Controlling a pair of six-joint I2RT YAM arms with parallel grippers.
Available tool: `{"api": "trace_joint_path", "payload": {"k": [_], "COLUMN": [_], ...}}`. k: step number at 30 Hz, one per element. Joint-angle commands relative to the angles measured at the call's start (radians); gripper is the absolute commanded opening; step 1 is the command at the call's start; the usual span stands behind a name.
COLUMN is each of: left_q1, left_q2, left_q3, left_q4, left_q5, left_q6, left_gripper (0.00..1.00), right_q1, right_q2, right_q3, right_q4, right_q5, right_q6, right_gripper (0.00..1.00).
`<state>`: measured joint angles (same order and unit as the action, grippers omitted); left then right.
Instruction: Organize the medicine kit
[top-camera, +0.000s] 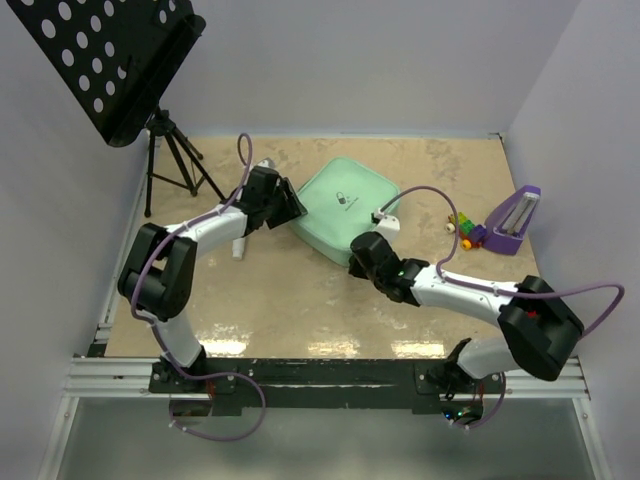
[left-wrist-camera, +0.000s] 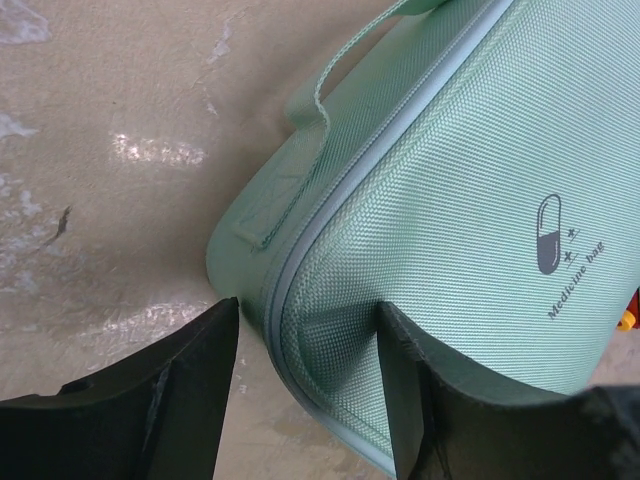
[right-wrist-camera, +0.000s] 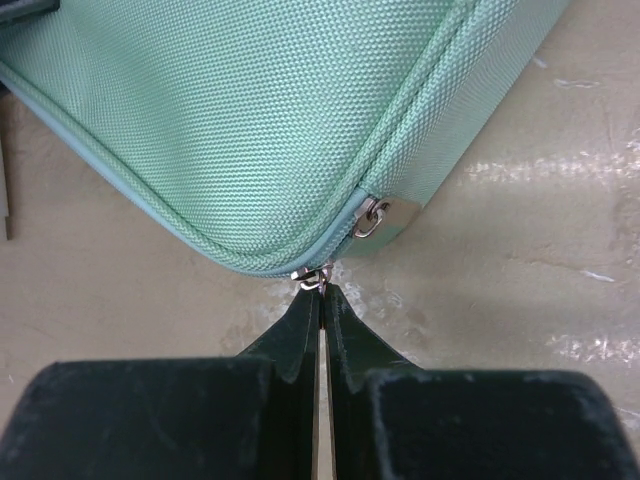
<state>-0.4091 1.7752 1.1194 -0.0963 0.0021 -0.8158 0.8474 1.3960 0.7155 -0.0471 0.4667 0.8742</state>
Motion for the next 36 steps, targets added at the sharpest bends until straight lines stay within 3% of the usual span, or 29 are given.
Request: {"api": "trace_joint_path", "payload": {"k": [1, 6, 13, 17, 22, 23, 30, 32, 36], "left_q1": [0.049, 0.05, 0.05, 0.049, 0.041, 0.035, -0.085, -0.102, -0.103], "left_q2": [0.082, 0.073, -0.082, -0.183, -0.341, -0.374, -0.692, -0.752, -0.799], "left_q3": [-0.029, -0.027, -0.078, -0.089, -0.122, -0.131, -0.294, -0.305, -0.282], "left_q4": [-0.114, -0.121, -0.126, -0.155, -0.18, -0.18, -0.072, -0.107, -0.242], "left_q5": [-0.209, -0.174, -0.148, -0.145, -0.162, -0.166, -0.31, -0.359, -0.453], "left_q6": [0.069, 0.075, 0.09, 0.113, 0.155, 0.168, 0.289, 0.331, 0.365], "left_gripper": [0.59, 0.64, 0.82, 0.85, 0.89, 1.0, 1.0, 1.0, 1.0], "right_q1": [-0.039, -0.045, -0.047, -0.044, -0.042, -0.044, -0.041, -0.038, -0.039], "right_q2": [-0.055, -0.025, -0.124, -0.147, -0.224, -0.242, -0.448, -0.506, -0.548], "right_q3": [-0.024, 0.015, 0.033, 0.079, 0.104, 0.105, -0.003, -0.063, -0.094], "right_q4": [-0.108, -0.111, -0.135, -0.174, -0.175, -0.171, 0.027, 0.128, 0.145], "right_q5": [0.009, -0.002, 0.032, 0.062, 0.102, 0.116, 0.148, 0.144, 0.173], "right_q6": [0.0, -0.02, -0.058, -0.089, -0.133, -0.148, -0.297, -0.337, -0.357], "right_gripper": [0.0, 0.0, 0.54, 0.72, 0.83, 0.84, 0.9, 0.93, 0.96]}}
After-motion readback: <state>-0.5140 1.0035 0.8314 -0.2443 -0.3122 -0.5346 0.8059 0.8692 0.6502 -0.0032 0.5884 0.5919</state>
